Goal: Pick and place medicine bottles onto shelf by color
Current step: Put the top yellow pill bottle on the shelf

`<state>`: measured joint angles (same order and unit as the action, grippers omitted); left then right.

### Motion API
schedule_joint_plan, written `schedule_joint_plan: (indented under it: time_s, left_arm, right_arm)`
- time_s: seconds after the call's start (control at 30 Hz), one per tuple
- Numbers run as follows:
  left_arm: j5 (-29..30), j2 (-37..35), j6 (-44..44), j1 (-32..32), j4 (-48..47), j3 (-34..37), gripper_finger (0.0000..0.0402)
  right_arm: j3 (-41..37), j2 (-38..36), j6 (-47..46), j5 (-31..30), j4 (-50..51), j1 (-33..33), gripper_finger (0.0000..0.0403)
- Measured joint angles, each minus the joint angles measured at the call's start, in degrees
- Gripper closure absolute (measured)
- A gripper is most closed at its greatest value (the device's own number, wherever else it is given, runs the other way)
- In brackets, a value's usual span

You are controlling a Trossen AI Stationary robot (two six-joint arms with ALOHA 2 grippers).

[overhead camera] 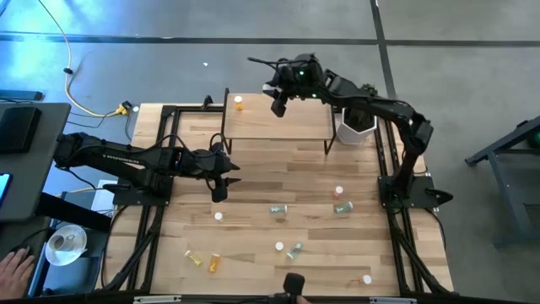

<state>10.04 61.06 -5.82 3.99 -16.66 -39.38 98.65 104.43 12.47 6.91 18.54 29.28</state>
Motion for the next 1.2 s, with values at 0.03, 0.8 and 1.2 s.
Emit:
schedule_joint_plan:
  time_s: [0.03, 0.8, 1.2]
  left_arm:
    - [0.00, 0.00, 0.00, -0.02, 0.00, 0.00, 0.0229]
    - [-0.01, 0.00, 0.00, -0.02, -0.04, 0.00, 0.0229]
    - [0.00, 0.02, -0.02, 0.00, -0.26, 0.00, 0.0229]
  right_arm:
    - [0.00, 0.60, 0.00, 0.17, 0.22, -0.02, 0.0299]
    - [0.00, 8.27, -1.07, 0.76, 0.57, -0.02, 0.0299]
    - [0.00, 9.10, -1.04, -0.23, 0.72, 0.00, 0.0299]
